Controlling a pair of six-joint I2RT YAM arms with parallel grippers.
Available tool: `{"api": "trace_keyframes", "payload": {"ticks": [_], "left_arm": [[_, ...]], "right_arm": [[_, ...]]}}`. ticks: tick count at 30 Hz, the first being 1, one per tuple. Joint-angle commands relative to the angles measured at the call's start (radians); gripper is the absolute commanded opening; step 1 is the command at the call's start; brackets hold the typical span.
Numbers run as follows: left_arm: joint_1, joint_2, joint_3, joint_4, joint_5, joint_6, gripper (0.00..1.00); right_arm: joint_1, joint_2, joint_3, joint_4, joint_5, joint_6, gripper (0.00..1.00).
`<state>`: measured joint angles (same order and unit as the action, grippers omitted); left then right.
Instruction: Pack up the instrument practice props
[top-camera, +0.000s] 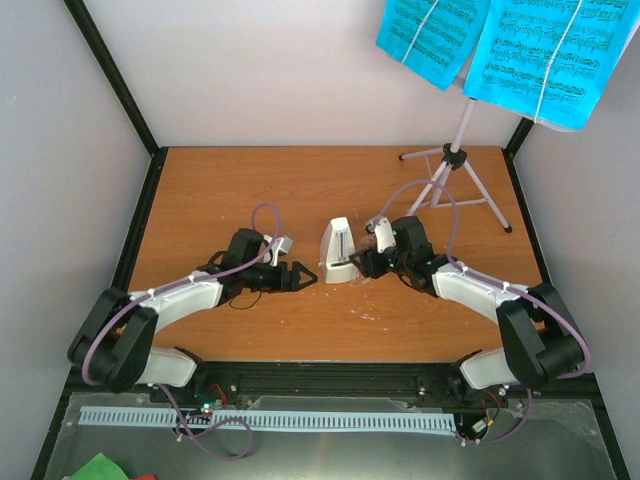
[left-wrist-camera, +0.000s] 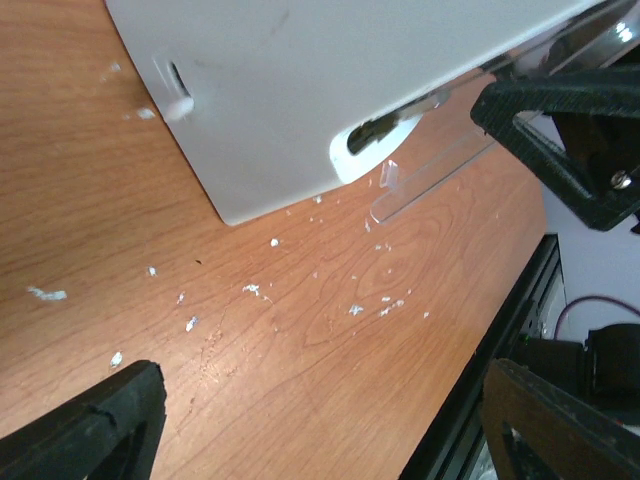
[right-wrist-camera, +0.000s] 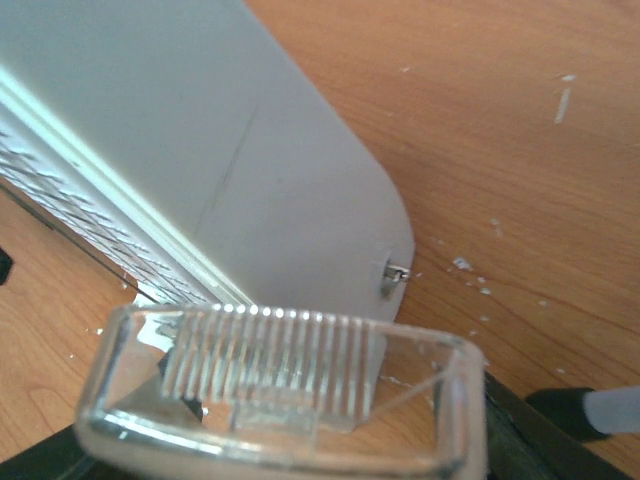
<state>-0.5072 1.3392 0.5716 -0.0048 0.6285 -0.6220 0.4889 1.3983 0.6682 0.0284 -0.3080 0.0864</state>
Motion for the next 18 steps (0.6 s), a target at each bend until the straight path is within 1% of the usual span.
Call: {"api": "trace_keyframes", "payload": {"ticks": [1,3,7,11,14,17,18], "left_arm": [[-0.005,-0.107,0.059,-0.128,-0.115,0.037,0.96],[-0.004,-0.145,0.092,-0.183,-0.141,0.045,0.99],[-0.002,-0.185,0.215,-0.28,-0.136,0.034,1.0],[0.006,-0.168,0.406,-0.364,-0.022,0.058,1.0],[0.028,-0.139,0.555,-0.414,0.045,0.12,0.99],[0.072,-0.093,0.645,-0.394,0.096,0.177,0.99],[0.088,-0.07,0.657,-0.376,0.139,0.185,1.0]], "right_arm": [[0.001,-0.095,-0.044,0.036,0.103,0.03,0.5],[0.0,-0.136,-0.062,0.033,0.128,0.037,0.5],[-0.003,-0.222,-0.087,0.003,0.179,0.041,0.5],[-0.005,-0.318,-0.096,-0.05,0.229,0.039,0.5],[-0.004,-0.396,-0.097,-0.092,0.247,0.043,0.5],[-0.003,-0.487,-0.105,-0.112,0.243,0.061,0.5],[-0.003,-0.509,-0.109,-0.112,0.232,0.071,0.5]]}}
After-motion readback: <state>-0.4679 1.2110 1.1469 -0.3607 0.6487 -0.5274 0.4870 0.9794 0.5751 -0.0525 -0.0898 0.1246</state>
